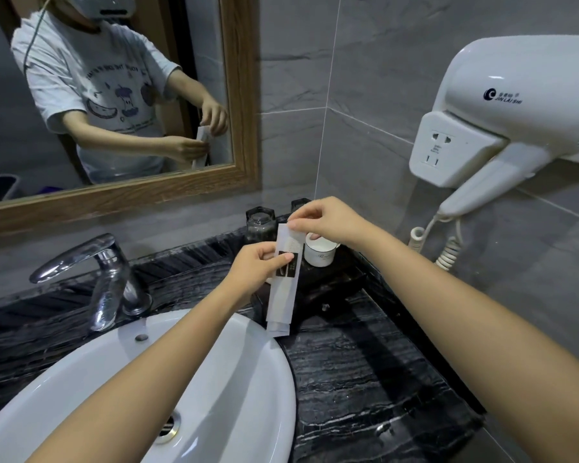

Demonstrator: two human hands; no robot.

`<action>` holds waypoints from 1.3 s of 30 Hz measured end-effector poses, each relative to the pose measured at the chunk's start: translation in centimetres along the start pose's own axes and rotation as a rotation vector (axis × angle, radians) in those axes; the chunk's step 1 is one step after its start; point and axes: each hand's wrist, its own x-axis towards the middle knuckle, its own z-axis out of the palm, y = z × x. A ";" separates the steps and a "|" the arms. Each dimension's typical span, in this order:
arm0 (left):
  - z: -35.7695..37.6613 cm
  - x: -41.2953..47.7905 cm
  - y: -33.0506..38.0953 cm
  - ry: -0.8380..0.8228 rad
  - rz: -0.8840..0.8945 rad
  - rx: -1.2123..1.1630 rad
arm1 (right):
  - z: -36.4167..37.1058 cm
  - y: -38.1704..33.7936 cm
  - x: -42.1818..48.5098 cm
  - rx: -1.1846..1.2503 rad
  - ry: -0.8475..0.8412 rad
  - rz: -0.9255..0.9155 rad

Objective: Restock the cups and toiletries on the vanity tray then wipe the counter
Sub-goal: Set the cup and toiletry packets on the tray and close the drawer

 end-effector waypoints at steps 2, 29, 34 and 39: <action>-0.7 -0.2 -0.5 0.056 -0.027 0.000 | 0.6 2.4 -0.3 0.099 0.027 0.054; -1.5 -1.8 -6.0 0.239 -0.336 -0.259 | 5.1 18.5 -2.9 -0.717 -0.061 -0.033; -0.4 -1.6 -5.6 0.237 -0.380 -0.289 | 4.5 18.9 -4.6 -0.762 -0.096 -0.104; 1.2 -1.3 -5.3 0.220 -0.403 -0.276 | 3.7 19.4 -6.6 -0.774 -0.132 -0.145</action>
